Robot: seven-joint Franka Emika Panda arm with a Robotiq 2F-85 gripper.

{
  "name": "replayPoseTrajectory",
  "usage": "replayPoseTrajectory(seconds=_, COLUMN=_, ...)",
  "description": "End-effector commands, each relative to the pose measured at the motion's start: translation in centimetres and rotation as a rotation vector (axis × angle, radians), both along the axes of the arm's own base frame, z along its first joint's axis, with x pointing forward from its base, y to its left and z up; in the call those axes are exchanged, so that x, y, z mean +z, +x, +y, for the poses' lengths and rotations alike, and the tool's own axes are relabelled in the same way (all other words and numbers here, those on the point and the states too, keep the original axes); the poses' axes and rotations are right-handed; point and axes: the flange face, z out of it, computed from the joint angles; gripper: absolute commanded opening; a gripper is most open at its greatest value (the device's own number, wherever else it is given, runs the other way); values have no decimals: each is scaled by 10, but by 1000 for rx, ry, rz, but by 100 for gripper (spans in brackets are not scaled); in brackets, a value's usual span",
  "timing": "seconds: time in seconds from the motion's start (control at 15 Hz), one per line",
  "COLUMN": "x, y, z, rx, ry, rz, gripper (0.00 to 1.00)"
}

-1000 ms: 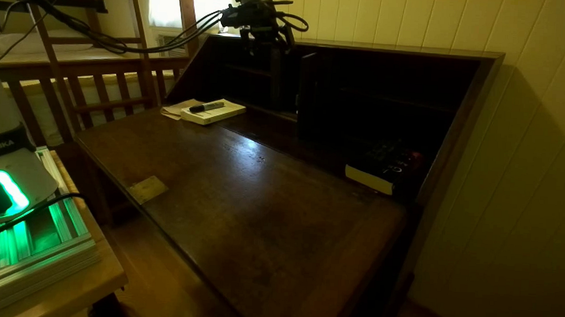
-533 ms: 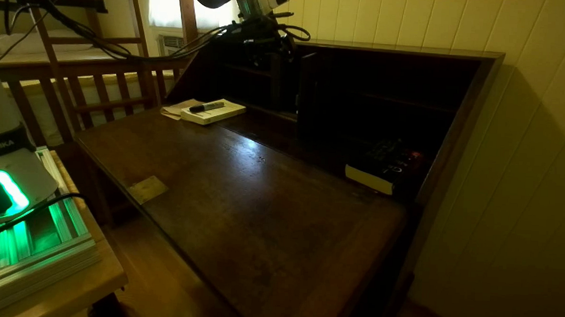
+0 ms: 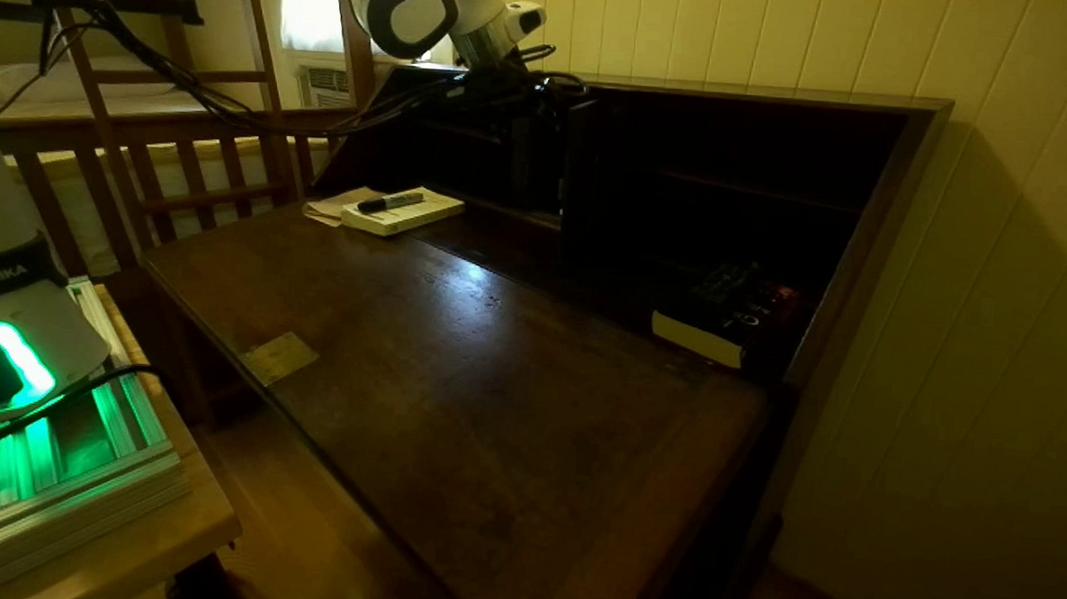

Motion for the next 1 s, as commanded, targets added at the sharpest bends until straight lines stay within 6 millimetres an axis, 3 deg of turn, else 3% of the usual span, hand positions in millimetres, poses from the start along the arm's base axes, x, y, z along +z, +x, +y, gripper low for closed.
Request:
replayPoseTrajectory(seconds=0.0, x=-9, y=18, z=7, rx=26, ry=-30, rz=-69, gripper=100)
replayPoseTrajectory(seconds=0.93, x=-54, y=40, z=9, rx=84, ry=-87, rz=-233, gripper=100)
